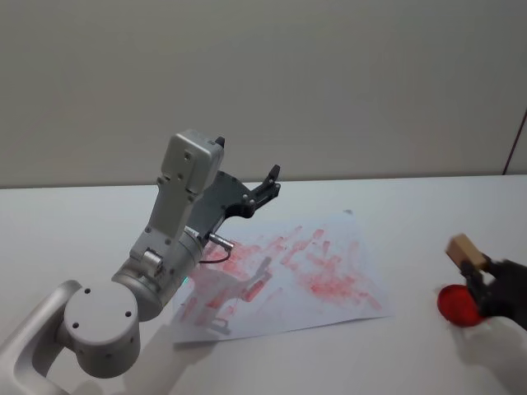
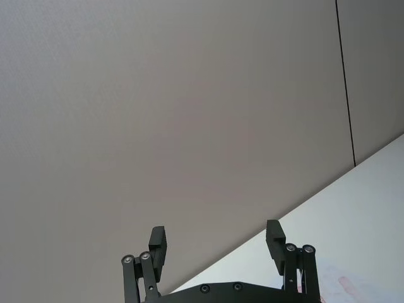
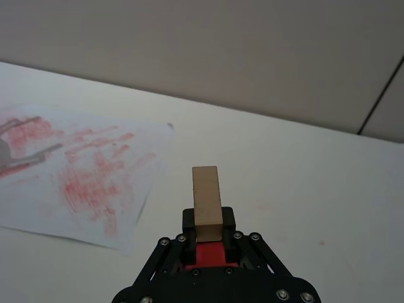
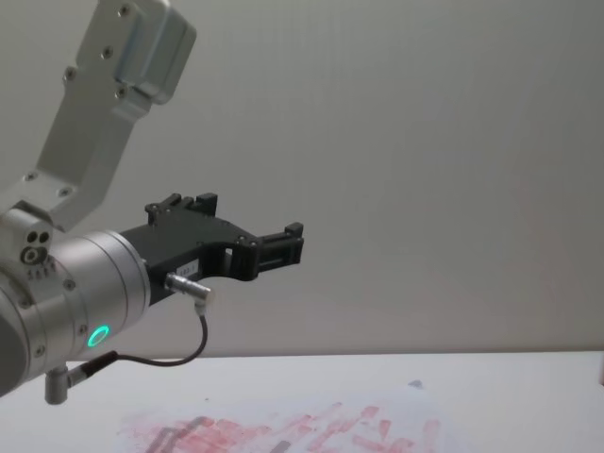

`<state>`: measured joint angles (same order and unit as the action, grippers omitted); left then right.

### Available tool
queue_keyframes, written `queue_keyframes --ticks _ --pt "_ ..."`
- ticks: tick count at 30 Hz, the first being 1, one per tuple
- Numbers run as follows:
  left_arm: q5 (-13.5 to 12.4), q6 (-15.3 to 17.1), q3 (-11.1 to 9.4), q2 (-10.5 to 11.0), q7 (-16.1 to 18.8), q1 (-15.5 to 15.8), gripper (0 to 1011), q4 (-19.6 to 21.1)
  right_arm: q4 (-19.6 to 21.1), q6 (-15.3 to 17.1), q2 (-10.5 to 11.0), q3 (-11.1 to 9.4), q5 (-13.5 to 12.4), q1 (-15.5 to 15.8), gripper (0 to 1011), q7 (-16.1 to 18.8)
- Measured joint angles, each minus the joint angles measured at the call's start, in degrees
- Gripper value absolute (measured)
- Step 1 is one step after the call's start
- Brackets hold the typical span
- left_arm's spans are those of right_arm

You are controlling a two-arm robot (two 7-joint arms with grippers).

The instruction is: Use the one hand to pick up the stamp and affix it onto the A4 paper.

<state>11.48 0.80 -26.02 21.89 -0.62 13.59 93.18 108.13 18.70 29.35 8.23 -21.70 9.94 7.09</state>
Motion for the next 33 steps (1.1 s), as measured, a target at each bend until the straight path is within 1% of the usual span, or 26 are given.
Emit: queue_keyframes --ticks 2,5,10,15,19,33 --pt "0.0 0.0 0.0 0.0 0.0 0.0 1001 0.0 0.6 1.0 1.0 -0.7 -0.8 1.2 213 -1.1" --pt "0.0 0.0 0.0 0.0 0.0 0.0 1001 0.0 1.0 2.3 1.9 -1.4 -1.5 2.2 213 -2.1" --pt "0.0 0.0 0.0 0.0 0.0 0.0 1001 0.0 1.1 3.9 2.8 -1.9 -2.0 2.8 213 -2.6" --pt "0.0 0.0 0.0 0.0 0.0 0.0 1001 0.0 0.8 4.8 2.9 -2.0 -1.9 2.4 213 -2.5" --pt "0.0 0.0 0.0 0.0 0.0 0.0 1001 0.0 0.0 5.7 2.8 -1.7 -1.2 1.6 213 -1.6" --pt "0.0 0.0 0.0 0.0 0.0 0.0 1001 0.0 -2.0 8.3 1.7 -0.5 0.6 -0.7 213 0.9"
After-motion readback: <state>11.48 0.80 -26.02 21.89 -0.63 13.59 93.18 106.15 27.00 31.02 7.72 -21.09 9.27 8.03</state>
